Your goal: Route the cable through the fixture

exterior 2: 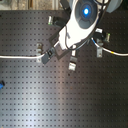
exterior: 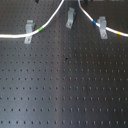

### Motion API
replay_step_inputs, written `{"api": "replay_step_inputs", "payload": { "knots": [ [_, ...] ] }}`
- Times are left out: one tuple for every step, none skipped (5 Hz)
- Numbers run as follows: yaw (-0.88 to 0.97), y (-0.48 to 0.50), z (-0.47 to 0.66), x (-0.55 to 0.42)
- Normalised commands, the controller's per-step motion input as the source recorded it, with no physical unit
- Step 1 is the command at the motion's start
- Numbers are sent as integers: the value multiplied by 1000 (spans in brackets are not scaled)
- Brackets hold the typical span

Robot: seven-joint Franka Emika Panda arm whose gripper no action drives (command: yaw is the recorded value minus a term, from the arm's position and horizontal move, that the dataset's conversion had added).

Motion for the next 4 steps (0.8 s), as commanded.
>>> {"api": "replay_step_inputs", "payload": {
  "knots": [
    [23,5,409,7],
    [814,186,147,-117],
    [897,134,164,-69],
    [863,155,139,-63]
  ]
}}
